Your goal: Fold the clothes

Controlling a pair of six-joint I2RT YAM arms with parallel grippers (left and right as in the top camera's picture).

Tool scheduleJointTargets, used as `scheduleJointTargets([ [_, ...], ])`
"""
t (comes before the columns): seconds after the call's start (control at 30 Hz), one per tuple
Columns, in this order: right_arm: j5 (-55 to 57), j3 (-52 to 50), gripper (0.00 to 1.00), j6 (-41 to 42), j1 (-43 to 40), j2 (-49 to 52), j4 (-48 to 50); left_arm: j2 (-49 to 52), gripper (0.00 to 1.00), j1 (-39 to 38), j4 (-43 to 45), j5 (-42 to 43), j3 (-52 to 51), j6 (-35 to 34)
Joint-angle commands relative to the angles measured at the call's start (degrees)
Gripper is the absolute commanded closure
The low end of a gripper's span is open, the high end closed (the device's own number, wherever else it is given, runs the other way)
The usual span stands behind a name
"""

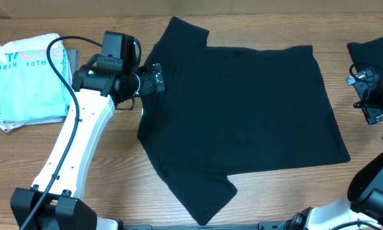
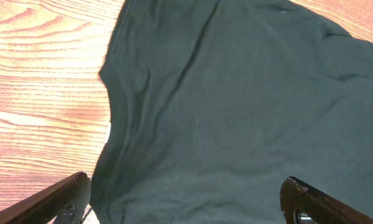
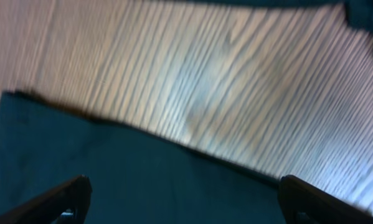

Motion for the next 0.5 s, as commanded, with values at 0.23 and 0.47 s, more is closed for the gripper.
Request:
scheduleJointTargets([
  [0.23,-32.37,3.48,0.36,-29.53,3.34,-0.31,5.73,0.02,0.00,-0.24,-0.11,0.44,0.07,0.48],
  [0.47,-21.44,12.94,0.33,-31.78,10.69,1.75,8.37,0.02,0.00,-0.26,-0.11,0.44,0.07,0.48],
])
